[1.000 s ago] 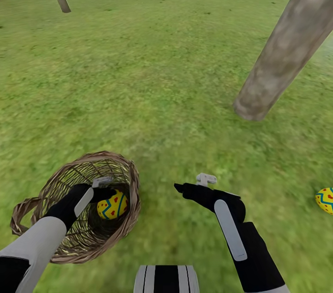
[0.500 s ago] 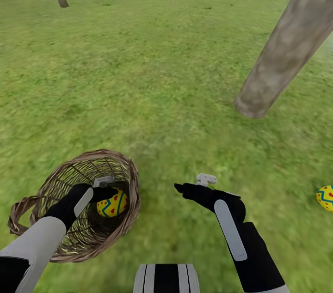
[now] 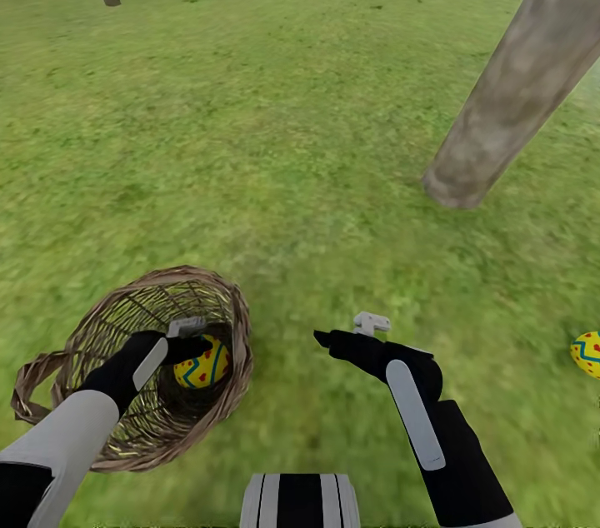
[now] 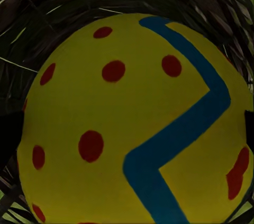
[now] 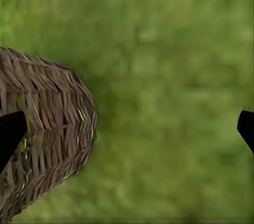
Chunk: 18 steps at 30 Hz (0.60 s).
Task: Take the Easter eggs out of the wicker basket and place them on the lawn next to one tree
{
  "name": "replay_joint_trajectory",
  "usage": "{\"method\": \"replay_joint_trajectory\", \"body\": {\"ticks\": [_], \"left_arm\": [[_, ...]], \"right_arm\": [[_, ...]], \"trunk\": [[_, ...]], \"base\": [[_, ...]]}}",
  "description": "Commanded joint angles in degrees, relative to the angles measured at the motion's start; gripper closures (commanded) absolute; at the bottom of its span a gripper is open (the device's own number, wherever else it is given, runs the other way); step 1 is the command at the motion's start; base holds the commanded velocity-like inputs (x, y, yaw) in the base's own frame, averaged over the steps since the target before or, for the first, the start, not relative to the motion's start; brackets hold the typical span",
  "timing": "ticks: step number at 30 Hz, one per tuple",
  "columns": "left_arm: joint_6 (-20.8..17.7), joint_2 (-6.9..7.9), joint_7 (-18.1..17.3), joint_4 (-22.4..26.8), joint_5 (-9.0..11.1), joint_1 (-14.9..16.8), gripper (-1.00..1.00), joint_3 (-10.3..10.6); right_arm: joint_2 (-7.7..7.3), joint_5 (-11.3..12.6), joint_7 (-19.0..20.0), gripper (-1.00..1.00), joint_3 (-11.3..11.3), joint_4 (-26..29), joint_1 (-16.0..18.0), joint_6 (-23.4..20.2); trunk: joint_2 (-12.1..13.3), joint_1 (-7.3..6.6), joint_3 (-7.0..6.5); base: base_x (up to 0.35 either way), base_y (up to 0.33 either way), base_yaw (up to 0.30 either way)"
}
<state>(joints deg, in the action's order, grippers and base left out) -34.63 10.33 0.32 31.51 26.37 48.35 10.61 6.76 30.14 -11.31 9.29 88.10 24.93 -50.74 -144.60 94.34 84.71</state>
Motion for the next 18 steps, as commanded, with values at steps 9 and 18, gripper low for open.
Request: {"method": "replay_joint_trajectory", "body": {"ticks": [9,18], "left_arm": [[-1.0,0.13,0.1,0.0,0.1,0.1,-1.00,0.3],[-1.0,0.13,0.1,0.0,0.1,0.1,-1.00,0.3]], "right_arm": [[0.01,0.6,-0.6,-1.00,0.0,0.1,0.0,-0.2],[0.01,0.6,-0.6,-1.00,0.0,0.1,0.0,-0.2]], "trunk": [[0.0,0.05,0.49],[0.0,0.05,0.49]], "base": [[0.000,0.000,0.000],[0.000,0.000,0.000]]}}
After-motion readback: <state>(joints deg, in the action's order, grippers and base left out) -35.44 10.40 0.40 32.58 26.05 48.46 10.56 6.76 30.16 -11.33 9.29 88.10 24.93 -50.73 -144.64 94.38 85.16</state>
